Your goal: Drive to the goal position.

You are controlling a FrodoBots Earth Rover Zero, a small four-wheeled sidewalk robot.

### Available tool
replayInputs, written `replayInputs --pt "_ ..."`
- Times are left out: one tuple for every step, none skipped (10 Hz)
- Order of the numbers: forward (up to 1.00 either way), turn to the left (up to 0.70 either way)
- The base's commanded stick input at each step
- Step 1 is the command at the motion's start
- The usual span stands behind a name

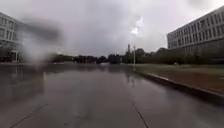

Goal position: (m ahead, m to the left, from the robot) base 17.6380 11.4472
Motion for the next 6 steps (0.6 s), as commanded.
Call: replayInputs --pt "0.70 0.00" --pt "0.70 0.00" --pt "0.70 0.00" --pt "0.70 0.00" --pt "0.70 0.00" --pt "0.70 0.00"
